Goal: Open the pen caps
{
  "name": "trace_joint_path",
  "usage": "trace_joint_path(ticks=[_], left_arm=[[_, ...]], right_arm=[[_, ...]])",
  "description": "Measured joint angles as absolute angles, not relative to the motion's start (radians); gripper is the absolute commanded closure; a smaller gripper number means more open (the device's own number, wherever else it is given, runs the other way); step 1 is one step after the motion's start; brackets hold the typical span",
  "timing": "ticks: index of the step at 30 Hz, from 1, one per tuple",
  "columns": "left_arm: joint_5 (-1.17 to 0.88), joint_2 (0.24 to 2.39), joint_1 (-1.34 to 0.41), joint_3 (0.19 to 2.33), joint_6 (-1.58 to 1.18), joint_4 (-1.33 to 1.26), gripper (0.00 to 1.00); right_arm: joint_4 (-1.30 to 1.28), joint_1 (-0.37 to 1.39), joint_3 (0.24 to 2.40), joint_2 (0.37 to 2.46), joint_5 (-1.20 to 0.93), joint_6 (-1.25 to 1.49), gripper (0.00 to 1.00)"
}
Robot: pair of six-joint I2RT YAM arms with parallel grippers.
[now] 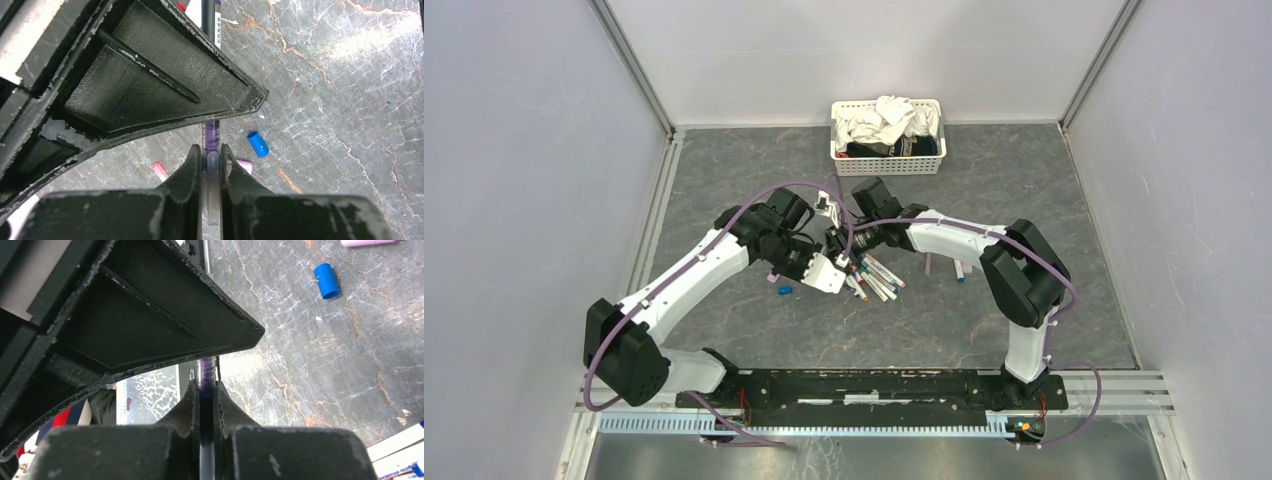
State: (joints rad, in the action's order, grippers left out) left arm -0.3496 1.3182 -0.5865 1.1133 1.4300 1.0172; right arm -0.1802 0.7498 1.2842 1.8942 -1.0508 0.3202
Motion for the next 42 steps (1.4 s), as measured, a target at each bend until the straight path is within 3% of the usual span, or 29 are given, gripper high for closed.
trace_joint_path(ticks=[4, 10, 15, 24, 29, 33, 37, 42], left_arm=[[-0.349, 1.363, -0.553, 1.145, 1.436, 1.026, 0.98], [-0.262, 1.409, -0.333, 1.201, 1.469, 1.040, 0.98], [-0.268, 1.414, -0.323, 1.200, 1.457, 1.030, 0.98], [-0.312, 1.592, -0.323, 1.134, 1.188, 0.821, 0.97], [-0.288, 1.691, -0.323, 1.096, 1.083, 0.734, 0.89], [-0.281, 1.724, -0.323, 1.090, 1.040, 0.693, 0.83], [-0.277, 1.729, -0.323, 1.079, 1.013, 0.668, 0.65], [-0.271, 1.729, -0.322, 1.068, 0.995, 0.663, 0.52]], right_arm=[[-0.167, 0.737, 1.241, 1.863, -1.011, 0.276, 1.00], [-0.278, 0.666, 1.097, 1.792, -0.976, 0.211, 1.00], [-0.324, 0.607, 1.062, 1.744, -0.922, 0.196, 1.00], [-0.368, 0.276, 1.031, 1.508, -0.484, 0.184, 1.00], [-0.373, 0.119, 0.947, 1.434, -0.193, 0.178, 1.00], [-0.376, 0.089, 0.900, 1.441, -0.049, 0.179, 1.00], [-0.363, 0.090, 0.888, 1.486, 0.022, 0.181, 0.99], [-0.353, 0.091, 0.864, 1.526, 0.056, 0.183, 0.99]])
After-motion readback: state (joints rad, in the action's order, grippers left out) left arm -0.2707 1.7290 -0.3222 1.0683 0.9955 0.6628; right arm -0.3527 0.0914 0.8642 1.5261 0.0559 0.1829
